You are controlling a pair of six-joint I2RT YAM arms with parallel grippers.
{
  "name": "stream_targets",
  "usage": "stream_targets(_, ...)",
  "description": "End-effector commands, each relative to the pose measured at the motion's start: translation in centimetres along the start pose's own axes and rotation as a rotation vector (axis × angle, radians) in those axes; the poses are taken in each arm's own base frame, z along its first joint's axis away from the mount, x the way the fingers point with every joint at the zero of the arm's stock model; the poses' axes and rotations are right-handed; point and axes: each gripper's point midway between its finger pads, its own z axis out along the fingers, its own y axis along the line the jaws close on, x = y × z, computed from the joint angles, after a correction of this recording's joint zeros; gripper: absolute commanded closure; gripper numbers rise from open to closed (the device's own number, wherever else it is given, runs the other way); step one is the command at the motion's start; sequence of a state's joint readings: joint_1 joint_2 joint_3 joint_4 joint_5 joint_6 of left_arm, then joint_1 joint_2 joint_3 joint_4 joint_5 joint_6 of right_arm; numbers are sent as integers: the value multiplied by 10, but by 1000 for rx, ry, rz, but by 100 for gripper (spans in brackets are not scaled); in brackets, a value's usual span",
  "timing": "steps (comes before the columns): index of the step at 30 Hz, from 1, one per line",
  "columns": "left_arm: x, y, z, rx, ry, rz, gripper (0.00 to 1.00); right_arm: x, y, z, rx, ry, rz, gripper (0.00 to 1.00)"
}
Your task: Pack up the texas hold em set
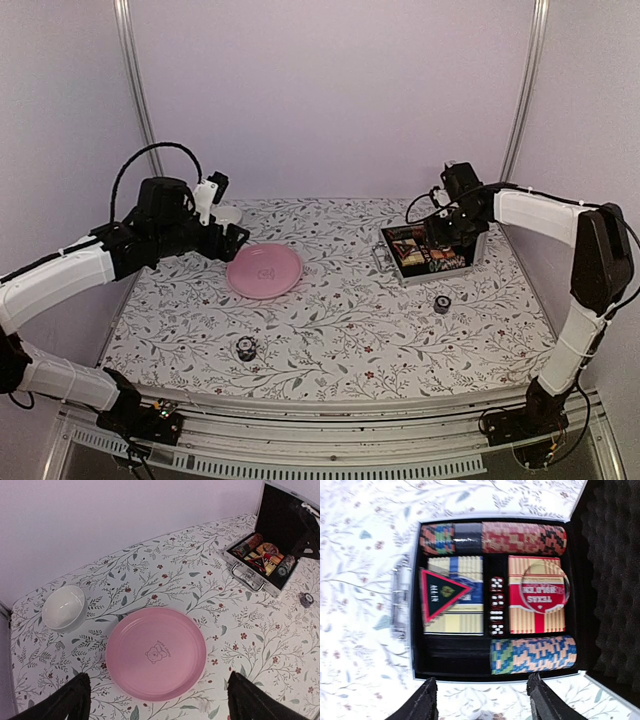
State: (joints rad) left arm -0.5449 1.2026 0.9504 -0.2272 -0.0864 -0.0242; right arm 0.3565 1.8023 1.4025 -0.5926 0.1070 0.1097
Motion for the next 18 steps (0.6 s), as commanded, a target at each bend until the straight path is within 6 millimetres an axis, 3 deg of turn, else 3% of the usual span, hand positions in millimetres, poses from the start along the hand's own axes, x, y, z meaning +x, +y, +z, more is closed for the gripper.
stream_targets(1,12,-15,-10,39,44,-91,6,-9,29,-38,-162,-72,27,35)
stream_targets(3,28,-23,-15,25,113,-141,7,-11,37,-54,-224,-110,40,32)
stream_targets(6,69,-45,-25,-2,275,-192,8,-8,49,-77,-320,-156,48,29)
stream_targets(11,133,-76,-38,3,541,-272,8,6,56,-96,-396,-207,68,23)
stream_targets(18,166,-104,-33,76,707,-325,5,21,64,-109,-470,-235,86,20)
